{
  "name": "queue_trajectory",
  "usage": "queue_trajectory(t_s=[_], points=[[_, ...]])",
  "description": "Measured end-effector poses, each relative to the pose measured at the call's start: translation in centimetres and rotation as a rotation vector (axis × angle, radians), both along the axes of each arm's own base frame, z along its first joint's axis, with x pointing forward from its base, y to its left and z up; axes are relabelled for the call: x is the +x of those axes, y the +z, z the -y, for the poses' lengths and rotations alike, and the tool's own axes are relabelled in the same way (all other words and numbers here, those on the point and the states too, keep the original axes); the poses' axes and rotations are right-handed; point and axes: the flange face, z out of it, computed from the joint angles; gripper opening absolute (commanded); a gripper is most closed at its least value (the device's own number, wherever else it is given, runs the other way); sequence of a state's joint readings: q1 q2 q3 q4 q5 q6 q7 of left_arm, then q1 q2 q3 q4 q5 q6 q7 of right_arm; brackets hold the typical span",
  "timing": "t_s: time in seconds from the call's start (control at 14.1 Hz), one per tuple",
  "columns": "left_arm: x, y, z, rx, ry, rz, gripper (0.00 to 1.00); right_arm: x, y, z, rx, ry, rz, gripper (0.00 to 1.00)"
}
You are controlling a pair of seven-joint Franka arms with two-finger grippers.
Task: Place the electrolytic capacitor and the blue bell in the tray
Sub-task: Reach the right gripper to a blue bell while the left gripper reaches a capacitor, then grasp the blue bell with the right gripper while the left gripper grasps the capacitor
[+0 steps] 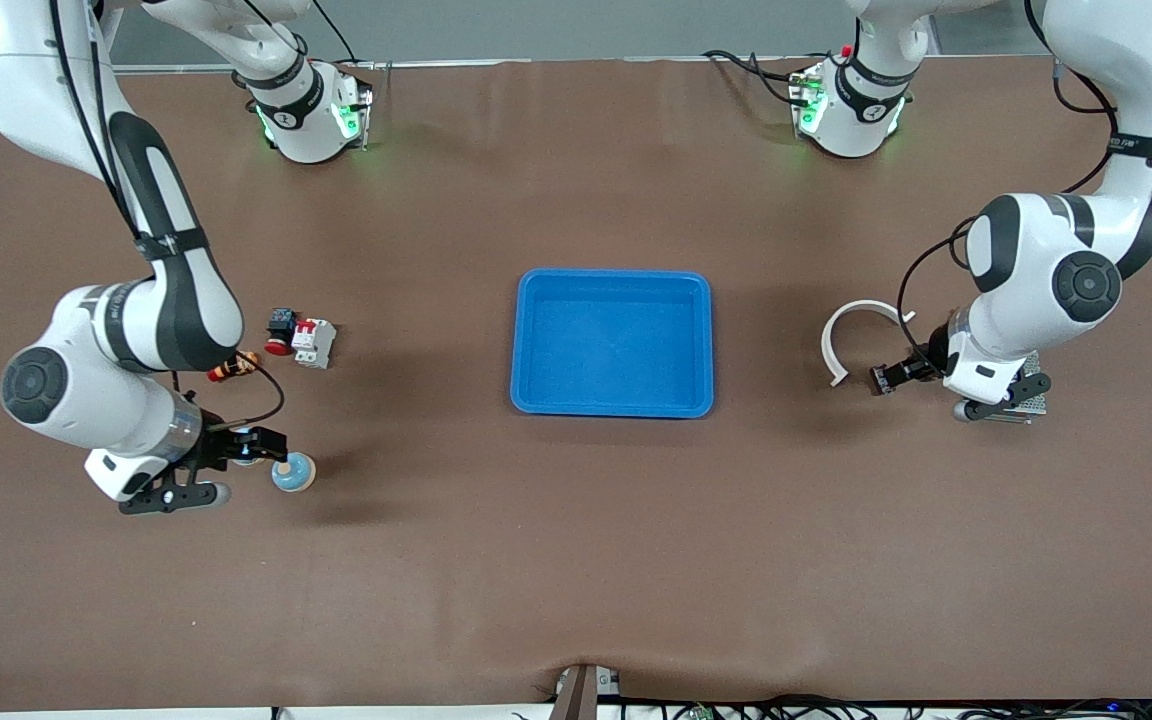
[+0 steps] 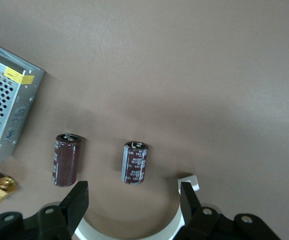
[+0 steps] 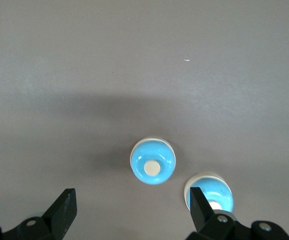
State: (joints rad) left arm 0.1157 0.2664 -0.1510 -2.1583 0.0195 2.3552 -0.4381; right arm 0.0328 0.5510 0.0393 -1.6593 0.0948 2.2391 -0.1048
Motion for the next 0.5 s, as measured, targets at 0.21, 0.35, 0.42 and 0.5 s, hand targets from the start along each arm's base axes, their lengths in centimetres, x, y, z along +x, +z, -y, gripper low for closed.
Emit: queue_trajectory(t_s=[0.21, 0.35, 0.42, 0.5], points=[[-0.6, -1.7, -0.3, -0.003, 0.021, 0.014, 0.75, 0.2, -2.5, -0.4, -0.027, 0.058, 0.009, 1.0], [-1.0, -3.2, -0.9, -0.006, 0.035, 0.014, 0.72, 0.2, -3.1, -0.5, -0.051, 0.12, 0.009, 1.0], [-1.2, -3.9, -1.1, -0.008, 0.039, 0.009, 0.69, 0.2, -3.1, -0.5, -0.057, 0.154, 0.011, 1.0], [-1.2, -4.6, -1.2, -0.01, 0.04, 0.003, 0.68, 0.3, -3.1, -0.5, -0.062, 0.185, 0.013, 1.0]])
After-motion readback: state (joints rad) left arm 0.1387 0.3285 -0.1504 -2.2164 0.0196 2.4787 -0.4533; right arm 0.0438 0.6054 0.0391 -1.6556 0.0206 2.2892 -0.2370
